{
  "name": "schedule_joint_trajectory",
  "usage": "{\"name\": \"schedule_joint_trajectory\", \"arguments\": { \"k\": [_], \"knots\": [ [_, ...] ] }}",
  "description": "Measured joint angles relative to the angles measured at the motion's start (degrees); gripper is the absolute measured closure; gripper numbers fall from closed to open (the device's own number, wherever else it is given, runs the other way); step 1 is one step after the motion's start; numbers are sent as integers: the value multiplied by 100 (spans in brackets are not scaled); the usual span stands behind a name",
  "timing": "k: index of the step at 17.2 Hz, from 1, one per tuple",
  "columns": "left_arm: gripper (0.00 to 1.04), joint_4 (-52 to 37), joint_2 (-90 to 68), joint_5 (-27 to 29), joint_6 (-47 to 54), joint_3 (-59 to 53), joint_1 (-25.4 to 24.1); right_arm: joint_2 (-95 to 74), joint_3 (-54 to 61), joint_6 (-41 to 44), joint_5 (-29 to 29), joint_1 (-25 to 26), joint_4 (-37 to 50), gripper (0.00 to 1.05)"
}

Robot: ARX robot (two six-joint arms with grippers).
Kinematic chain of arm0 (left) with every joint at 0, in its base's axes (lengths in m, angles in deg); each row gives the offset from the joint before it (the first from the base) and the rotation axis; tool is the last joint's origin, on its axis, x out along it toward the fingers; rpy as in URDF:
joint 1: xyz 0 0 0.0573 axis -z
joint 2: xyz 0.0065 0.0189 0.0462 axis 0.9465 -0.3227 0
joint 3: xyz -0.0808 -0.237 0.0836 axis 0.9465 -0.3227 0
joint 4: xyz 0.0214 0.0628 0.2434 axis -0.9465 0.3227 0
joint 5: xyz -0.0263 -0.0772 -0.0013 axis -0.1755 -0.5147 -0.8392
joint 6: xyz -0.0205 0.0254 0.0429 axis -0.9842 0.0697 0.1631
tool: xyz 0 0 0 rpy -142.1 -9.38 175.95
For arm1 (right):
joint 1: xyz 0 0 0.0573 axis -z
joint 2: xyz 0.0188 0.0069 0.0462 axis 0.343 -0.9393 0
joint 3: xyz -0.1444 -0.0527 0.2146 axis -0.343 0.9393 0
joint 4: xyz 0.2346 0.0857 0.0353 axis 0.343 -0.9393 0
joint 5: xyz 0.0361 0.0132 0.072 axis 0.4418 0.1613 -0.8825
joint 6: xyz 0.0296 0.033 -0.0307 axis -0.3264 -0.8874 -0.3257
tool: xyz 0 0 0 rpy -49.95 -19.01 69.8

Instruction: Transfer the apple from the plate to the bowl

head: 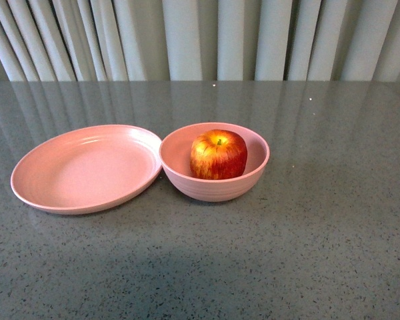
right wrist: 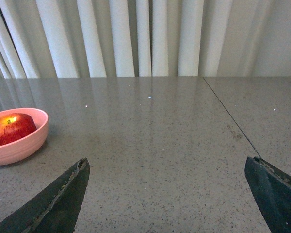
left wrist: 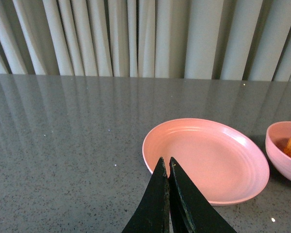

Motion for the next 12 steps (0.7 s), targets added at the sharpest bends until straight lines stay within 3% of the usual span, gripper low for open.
{"name": "schedule_joint_trajectory", "arguments": {
  "k": [12],
  "knots": [
    [104, 1351, 1823, -4, 2, -358, 0, 0, 0, 0, 0, 0, 0, 7]
  ]
}}
